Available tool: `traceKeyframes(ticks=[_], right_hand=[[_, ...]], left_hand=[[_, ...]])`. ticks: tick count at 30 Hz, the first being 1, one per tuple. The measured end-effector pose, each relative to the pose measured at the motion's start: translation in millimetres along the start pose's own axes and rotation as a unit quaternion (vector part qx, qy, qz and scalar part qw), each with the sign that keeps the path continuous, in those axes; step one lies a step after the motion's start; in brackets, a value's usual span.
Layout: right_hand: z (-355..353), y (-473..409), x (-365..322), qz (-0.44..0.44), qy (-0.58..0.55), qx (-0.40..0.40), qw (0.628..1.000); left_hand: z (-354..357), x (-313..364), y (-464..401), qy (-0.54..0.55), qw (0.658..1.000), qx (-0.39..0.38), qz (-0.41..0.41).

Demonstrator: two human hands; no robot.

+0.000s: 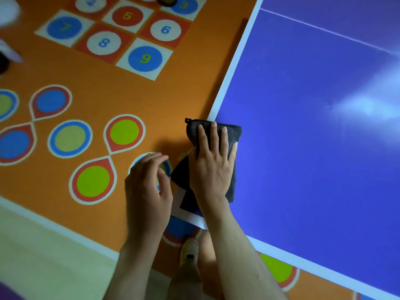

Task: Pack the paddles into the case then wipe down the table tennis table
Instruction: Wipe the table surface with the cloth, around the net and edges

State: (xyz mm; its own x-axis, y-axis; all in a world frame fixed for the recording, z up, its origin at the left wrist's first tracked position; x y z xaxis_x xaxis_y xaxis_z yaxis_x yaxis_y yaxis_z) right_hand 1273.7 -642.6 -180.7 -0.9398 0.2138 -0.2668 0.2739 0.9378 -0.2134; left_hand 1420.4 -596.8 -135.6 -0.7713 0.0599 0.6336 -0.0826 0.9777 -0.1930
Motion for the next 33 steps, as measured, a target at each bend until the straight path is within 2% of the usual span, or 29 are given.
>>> traceKeyframes(ticks=[7, 17, 22, 33], right_hand=[[-15, -17, 69, -0.001, -0.015, 0.006, 1.0], [-57, 3, 186, 0.028, -0.022, 0.02, 0.999], [-83, 17, 266, 0.061, -0.021, 0.016, 0.998], [-153, 59, 472, 0.117, -0.003, 0.017, 0.993]], left_hand=[[32, 42, 4, 0.032, 0.999, -0.027, 0.035], [98, 129, 26, 0.022, 0.989, -0.065, 0.133], [147, 195, 53, 0.029, 0.981, -0.091, 0.171], [257, 323, 117, 0.055, 0.97, -0.133, 0.196]])
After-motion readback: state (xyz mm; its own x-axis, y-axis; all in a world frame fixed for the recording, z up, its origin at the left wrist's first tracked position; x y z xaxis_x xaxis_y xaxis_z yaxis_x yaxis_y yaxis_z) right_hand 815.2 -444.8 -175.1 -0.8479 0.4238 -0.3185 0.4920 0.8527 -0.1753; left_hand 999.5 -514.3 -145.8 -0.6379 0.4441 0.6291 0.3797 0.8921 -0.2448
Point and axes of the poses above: each hand's wrist, its own y-axis away from the middle knuckle, its own z-axis out of the palm, x = y × z, the point moved 4 cm from there along -y, towards the middle knuckle, and after that the axes turned 1 degree about -z, right-handed, at the moved point
